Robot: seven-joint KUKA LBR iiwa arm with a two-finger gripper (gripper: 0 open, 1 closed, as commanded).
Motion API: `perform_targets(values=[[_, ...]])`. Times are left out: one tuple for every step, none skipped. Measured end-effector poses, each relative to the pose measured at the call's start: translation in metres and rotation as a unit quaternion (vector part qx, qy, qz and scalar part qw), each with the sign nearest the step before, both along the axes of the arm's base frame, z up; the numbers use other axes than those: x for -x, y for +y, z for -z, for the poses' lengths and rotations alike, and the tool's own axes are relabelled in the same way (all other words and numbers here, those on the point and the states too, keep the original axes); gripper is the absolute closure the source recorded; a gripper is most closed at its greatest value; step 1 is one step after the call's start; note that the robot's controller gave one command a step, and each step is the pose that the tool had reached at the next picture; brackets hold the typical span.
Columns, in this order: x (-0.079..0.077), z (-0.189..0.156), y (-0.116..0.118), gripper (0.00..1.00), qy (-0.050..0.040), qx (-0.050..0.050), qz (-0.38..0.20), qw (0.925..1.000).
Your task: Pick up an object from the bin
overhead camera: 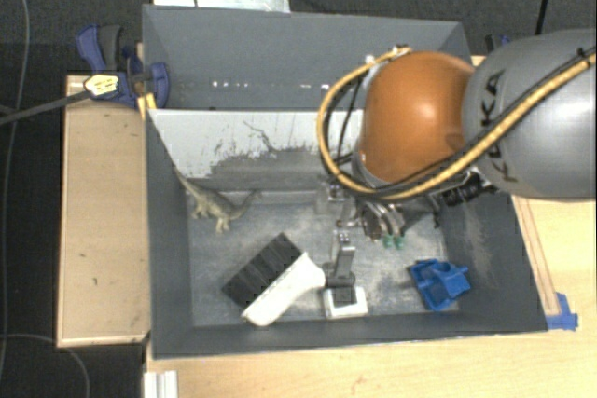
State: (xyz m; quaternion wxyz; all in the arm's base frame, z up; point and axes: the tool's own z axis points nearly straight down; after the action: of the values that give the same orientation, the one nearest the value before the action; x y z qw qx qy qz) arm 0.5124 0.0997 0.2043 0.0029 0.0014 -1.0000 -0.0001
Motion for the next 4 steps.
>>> perform_targets(values=[[-0.002,-0.005,-0.001,0.0,-0.0042,0.0,0.002,1.0],[0.005,0.038,0.008,0.0,-0.0047,-0.001,-0.055,0.9984],[0.021,0.059,0.025,0.0,-0.0032,-0.001,-0.174,0.9848],[0.032,0.086,0.03,0.0,-0.0046,-0.001,-0.187,0.9823]])
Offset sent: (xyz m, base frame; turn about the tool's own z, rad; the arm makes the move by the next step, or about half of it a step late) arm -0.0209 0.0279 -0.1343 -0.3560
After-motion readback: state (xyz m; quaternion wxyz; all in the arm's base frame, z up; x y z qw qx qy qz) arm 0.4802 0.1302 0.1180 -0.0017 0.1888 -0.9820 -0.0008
